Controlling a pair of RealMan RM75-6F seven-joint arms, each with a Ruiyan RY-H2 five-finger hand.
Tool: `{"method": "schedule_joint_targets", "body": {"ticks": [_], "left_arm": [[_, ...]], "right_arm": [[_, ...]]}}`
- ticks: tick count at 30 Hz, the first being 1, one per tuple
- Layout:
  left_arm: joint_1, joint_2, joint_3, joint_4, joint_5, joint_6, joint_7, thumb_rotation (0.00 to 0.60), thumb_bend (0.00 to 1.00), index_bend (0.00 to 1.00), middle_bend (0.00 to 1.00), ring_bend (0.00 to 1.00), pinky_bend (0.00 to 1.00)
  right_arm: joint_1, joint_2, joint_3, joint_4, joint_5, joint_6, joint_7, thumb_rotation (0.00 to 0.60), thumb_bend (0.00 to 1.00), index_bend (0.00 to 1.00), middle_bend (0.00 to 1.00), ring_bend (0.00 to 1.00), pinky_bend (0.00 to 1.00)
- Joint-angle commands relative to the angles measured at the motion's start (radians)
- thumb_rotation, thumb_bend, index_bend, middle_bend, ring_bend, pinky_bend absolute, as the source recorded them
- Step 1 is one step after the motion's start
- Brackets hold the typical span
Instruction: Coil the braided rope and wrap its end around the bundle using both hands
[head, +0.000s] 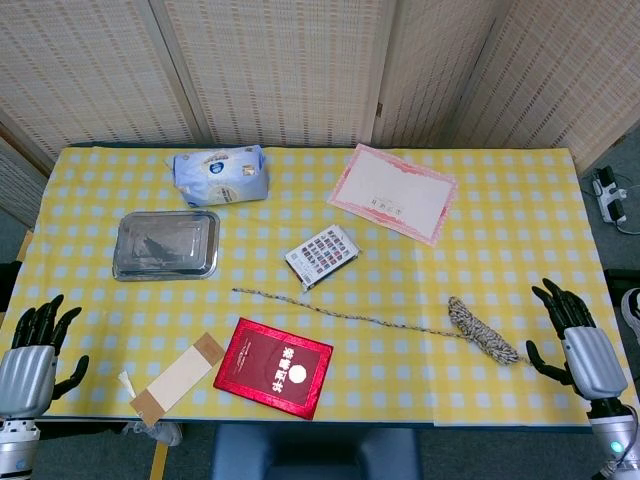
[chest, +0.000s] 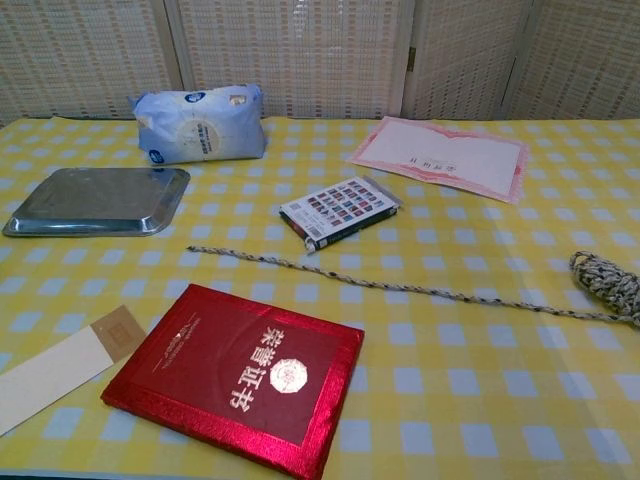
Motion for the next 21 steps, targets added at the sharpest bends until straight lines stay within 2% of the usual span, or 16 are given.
{"method": "schedule_joint_targets", "body": {"ticks": [1,14,21], "left_arm": [[-0.002,-0.003,-0.001,0.003,-0.003,-0.004,0.0,0.6,0.4,0.19,0.03,0.0,0.0],[0.0,-0.003,0.002,0.009,0.005,0.005,-0.01,0.6,0.4,0.19,0.03,0.0,0.0],[0.008,0.0,0.008,0.009,0.011,0.015,-0.017,0.6,0.4,0.19,0.03,0.0,0.0]], "right_arm": [[0.002,-0.002,0.001,-0.001,0.0,-0.001,-0.004,0.6,0.48,0.0,0.0,0.0,0.0],[-0.003,-0.002,-0.003,-0.009,0.014,-0.007,-0.019,0.6,0.49,0.0,0.0,0.0,0.0],[0.004,-0.015,-0.006,-0.023,0.073,-0.067,-0.058,0.6,0.48,0.0,0.0,0.0,0.0]]}}
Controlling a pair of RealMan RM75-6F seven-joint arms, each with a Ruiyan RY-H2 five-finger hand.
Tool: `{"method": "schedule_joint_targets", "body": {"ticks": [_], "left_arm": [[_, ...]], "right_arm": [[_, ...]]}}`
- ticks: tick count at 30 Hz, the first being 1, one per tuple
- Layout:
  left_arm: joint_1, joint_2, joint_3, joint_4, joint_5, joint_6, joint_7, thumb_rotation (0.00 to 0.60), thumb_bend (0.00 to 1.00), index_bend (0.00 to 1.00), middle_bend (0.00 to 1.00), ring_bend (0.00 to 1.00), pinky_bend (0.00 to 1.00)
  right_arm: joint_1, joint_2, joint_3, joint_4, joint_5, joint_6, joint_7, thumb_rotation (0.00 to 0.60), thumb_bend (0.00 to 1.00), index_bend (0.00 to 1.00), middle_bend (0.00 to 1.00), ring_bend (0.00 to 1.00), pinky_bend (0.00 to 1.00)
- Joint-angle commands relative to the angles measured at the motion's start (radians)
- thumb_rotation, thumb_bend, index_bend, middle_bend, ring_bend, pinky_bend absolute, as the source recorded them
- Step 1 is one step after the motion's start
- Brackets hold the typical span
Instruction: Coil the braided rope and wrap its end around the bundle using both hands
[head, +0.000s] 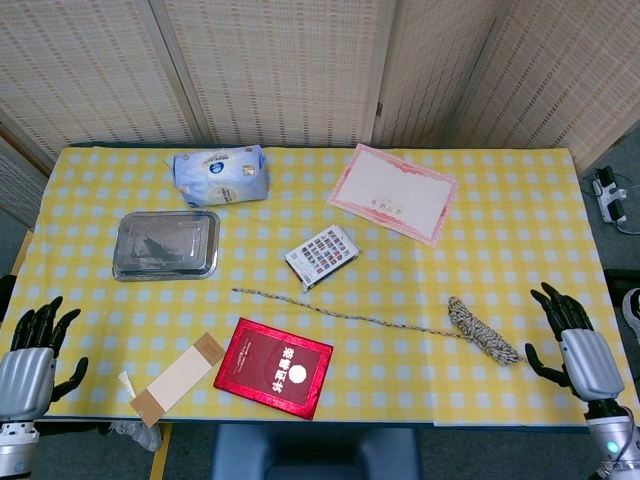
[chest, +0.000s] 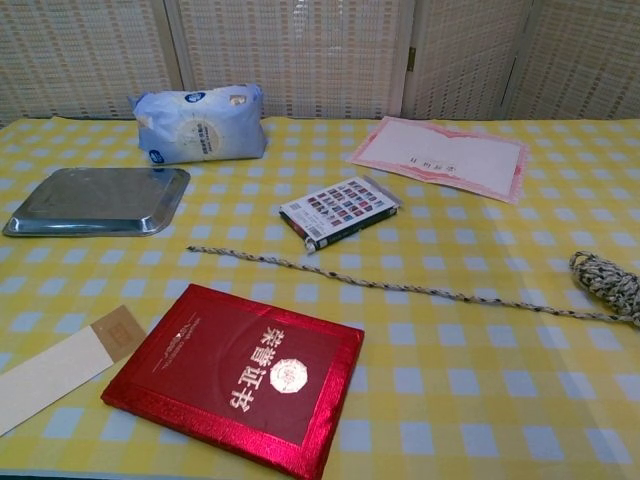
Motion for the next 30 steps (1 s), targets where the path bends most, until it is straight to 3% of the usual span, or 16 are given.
{"method": "schedule_joint_targets", "body": {"ticks": [1,5,13,25,30], "left_arm": [[0.002,0.001,0.002,0.001,0.001,0.001,-0.002,0.6,0.4,0.19,0.03,0.0,0.0],[0.005,0.001,0.003,0.004,0.002,0.004,-0.009,0.6,0.4,0.19,0.03,0.0,0.0],[0.007,-0.001,0.007,0.015,0.005,0.002,-0.023,0.6,0.4,0.19,0.03,0.0,0.0],[0.005,-0.008,0.01,0.031,0.01,-0.004,-0.041,0.6,0.4,0.19,0.03,0.0,0.0],[0.006,-0.011,0.011,0.041,0.006,-0.007,-0.048,0.6,0.4,0.19,0.03,0.0,0.0]], "right_arm": [[0.006,-0.011,0.001,-0.013,0.043,-0.039,-0.03,0.6,0.48,0.0,0.0,0.0,0.0],[0.018,-0.03,-0.001,-0.027,0.104,-0.103,-0.065,0.6,0.48,0.0,0.0,0.01,0.0],[0.038,-0.087,0.003,-0.031,0.247,-0.207,-0.16,0.6,0.29,0.0,0.0,0.05,0.0],[0.076,-0.207,0.044,0.079,0.358,-0.273,-0.222,0.6,0.28,0.0,0.0,0.1,0.0],[0.106,-0.256,0.069,0.134,0.385,-0.311,-0.225,0.6,0.28,0.0,0.02,0.14,0.05]]}}
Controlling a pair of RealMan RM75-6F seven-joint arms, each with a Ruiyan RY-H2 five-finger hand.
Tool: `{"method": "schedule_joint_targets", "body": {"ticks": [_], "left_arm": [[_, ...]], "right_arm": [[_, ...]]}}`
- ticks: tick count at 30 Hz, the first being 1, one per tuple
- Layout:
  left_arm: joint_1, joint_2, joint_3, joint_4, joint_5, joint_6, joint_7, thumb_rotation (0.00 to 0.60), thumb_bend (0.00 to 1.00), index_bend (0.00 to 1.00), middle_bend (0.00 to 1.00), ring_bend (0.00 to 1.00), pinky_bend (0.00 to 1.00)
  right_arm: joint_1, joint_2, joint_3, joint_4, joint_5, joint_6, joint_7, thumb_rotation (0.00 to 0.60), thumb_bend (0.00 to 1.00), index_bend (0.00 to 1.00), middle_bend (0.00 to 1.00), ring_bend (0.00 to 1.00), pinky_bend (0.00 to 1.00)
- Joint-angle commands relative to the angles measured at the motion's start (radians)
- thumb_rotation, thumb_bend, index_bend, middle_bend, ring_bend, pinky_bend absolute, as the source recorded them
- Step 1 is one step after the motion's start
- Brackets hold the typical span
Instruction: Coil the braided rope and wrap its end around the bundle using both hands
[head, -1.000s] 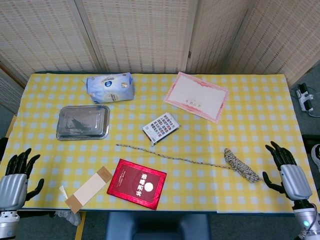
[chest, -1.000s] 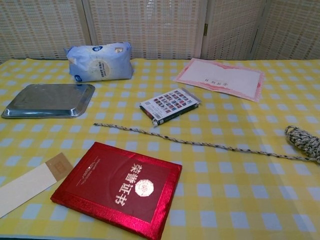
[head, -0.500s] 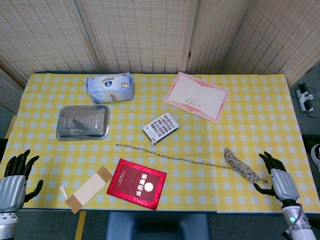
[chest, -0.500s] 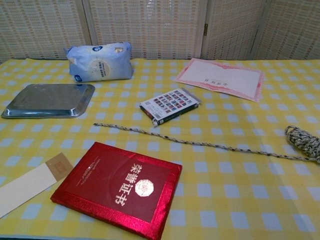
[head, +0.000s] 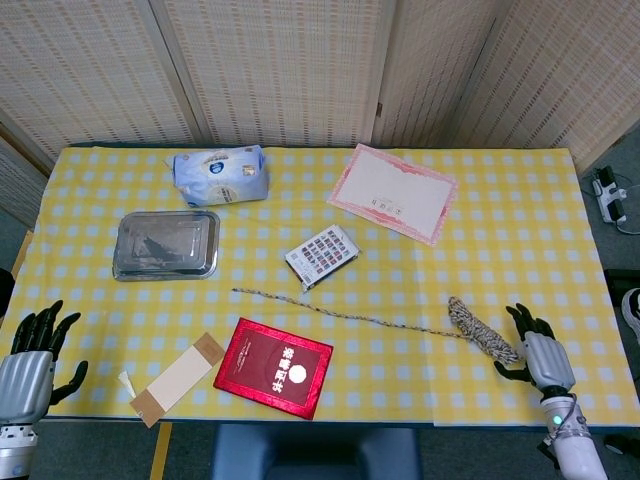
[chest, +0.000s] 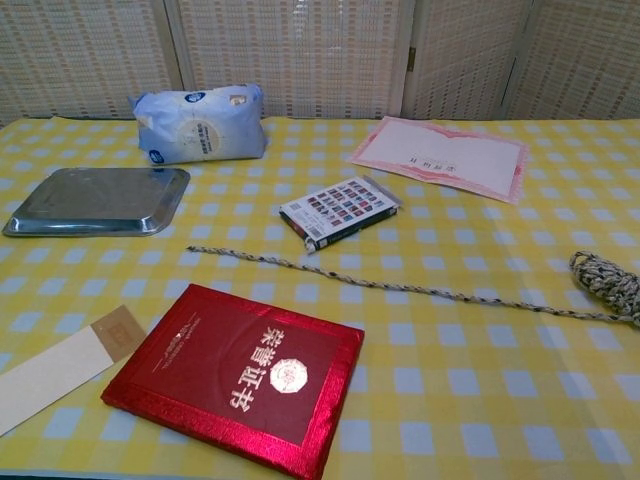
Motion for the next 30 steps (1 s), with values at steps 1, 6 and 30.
{"method": "schedule_joint_targets", "body": {"ticks": [1,6,30], "left_arm": [[0.001,-0.002,0.001,0.004,-0.002,-0.002,-0.003,0.6,0.4,0.19,0.03,0.0,0.0],[0.0,-0.003,0.001,0.01,-0.005,-0.007,-0.008,0.6,0.4,0.19,0.03,0.0,0.0],[-0.001,-0.005,0.001,0.012,-0.013,-0.016,-0.002,0.6,0.4,0.19,0.03,0.0,0.0]], "right_arm": [[0.022,-0.03,0.014,0.033,0.015,-0.026,-0.008,0.6,0.28,0.0,0.03,0.15,0.06],[0.051,-0.069,0.032,0.09,0.044,-0.061,-0.029,0.6,0.28,0.0,0.05,0.16,0.08],[0.141,-0.101,0.063,0.213,0.076,-0.146,-0.099,0.6,0.29,0.32,0.31,0.37,0.35]]}}
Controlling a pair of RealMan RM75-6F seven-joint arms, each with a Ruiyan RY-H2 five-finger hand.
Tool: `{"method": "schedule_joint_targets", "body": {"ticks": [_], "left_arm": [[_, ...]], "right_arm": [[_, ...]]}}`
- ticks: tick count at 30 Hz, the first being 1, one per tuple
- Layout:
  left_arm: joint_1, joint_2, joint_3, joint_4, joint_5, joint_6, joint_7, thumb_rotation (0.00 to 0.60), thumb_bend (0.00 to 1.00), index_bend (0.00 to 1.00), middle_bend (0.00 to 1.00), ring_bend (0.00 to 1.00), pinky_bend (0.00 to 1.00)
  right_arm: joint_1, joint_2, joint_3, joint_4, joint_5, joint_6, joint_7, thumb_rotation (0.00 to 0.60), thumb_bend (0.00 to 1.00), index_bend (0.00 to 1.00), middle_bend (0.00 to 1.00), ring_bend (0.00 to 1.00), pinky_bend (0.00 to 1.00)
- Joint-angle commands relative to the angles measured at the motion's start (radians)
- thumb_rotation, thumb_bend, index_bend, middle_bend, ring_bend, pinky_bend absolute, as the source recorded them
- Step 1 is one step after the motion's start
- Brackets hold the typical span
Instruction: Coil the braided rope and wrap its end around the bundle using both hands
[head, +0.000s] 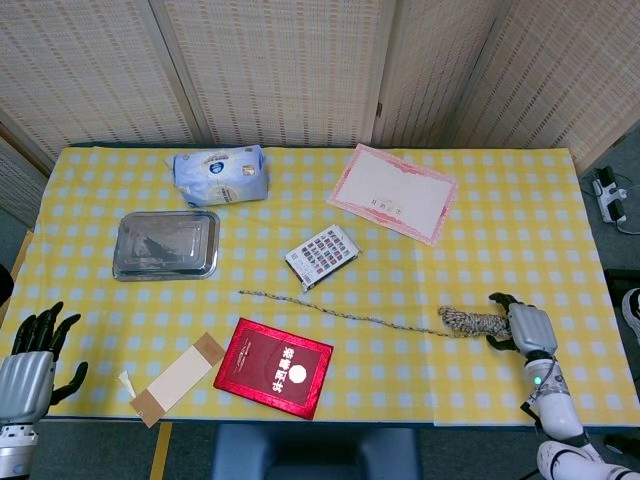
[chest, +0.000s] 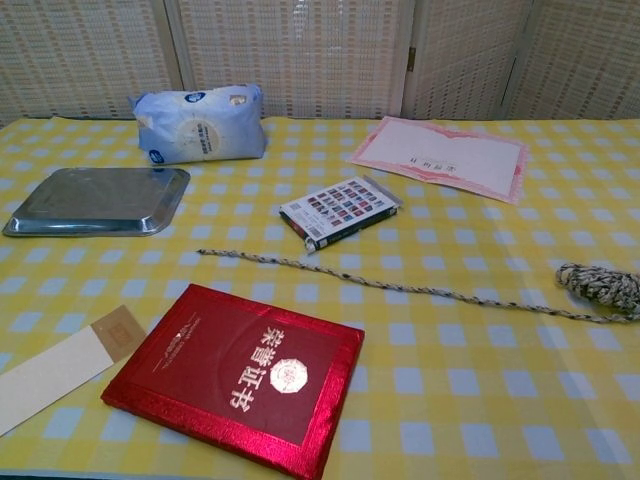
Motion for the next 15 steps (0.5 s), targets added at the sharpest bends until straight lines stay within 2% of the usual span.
{"method": "schedule_joint_targets", "body": {"ticks": [1,6,10,15], "left_arm": [[0.0,0.0,0.001,0.0,0.0,-0.001,0.0,0.6,0.4,0.19,0.03,0.0,0.0],[0.001,-0.003,0.0,0.003,-0.001,0.001,-0.004,0.6,0.4,0.19,0.03,0.0,0.0],[0.0,-0.004,0.0,0.005,0.0,-0.001,-0.004,0.6,0.4,0.19,0.03,0.0,0.0],[-0.003,-0.006,-0.001,0.007,-0.001,-0.005,-0.006,0.6,0.4,0.19,0.03,0.0,0.0]], "right_arm": [[0.002,-0.002,-0.004,0.001,-0.006,0.002,-0.004,0.6,0.29,0.34,0.32,0.38,0.37],[-0.001,0.001,-0.006,-0.004,-0.019,0.02,-0.002,0.6,0.32,0.42,0.38,0.44,0.43],[0.001,0.001,-0.011,-0.005,-0.023,0.016,-0.003,0.6,0.34,0.44,0.39,0.47,0.45],[0.01,-0.004,-0.013,-0.005,-0.04,0.02,-0.007,0.6,0.42,0.49,0.42,0.5,0.48]]}}
